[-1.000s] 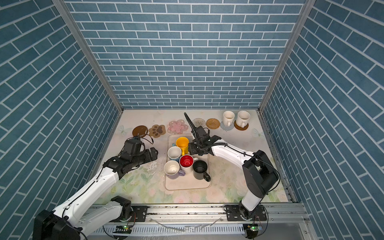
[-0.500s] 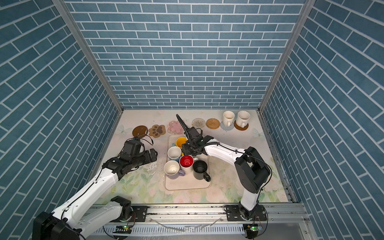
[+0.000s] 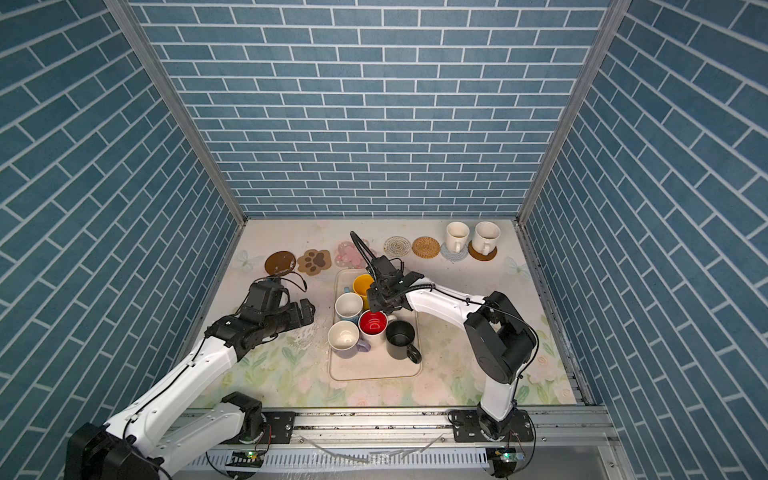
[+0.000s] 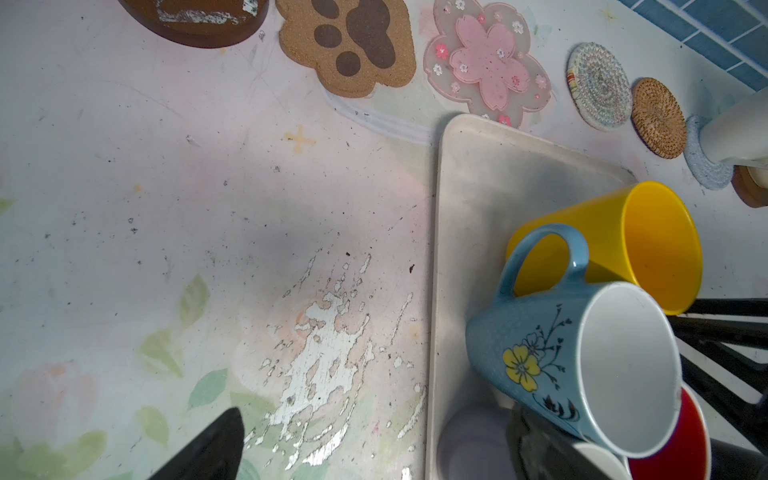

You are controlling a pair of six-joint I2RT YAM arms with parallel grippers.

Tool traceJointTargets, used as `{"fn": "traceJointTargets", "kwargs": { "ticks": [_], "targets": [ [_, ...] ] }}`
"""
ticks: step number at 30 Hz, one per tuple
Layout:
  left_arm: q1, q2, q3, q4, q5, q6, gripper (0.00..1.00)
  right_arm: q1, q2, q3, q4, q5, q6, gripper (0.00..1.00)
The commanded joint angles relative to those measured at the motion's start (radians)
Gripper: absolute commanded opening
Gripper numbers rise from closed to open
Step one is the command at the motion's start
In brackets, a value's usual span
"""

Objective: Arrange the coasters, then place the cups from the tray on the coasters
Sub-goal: 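Move right gripper over the yellow mug's handle and lower onto it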

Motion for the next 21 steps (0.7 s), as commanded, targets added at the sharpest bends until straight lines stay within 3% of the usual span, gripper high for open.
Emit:
{"fn": "traceJointTargets", "kwargs": {
  "ticks": [1, 6, 11, 21],
  "targets": [
    [-0.001, -0.003, -0.015, 0.003, -0.005, 0.009, 0.99, 0.003, -0.018, 0.045, -0.055, 0.072, -0.022, 0.37],
    [-0.002, 0.001, -0.018, 0.009, -0.008, 0.009, 0.99, 0.003, -0.02, 0.053, -0.065, 0.075, -0.056, 0.25],
    [-0.002, 0.009, -0.017, 0.016, -0.006, 0.007, 0.99, 0.003, -0.008, 0.065, -0.056, 0.002, -0.113, 0.24],
    [-0.002, 0.042, -0.012, 0.029, -0.006, 0.006, 0.99, 0.003, 0.049, 0.096, -0.063, 0.006, -0.134, 0.19]
  ]
}}
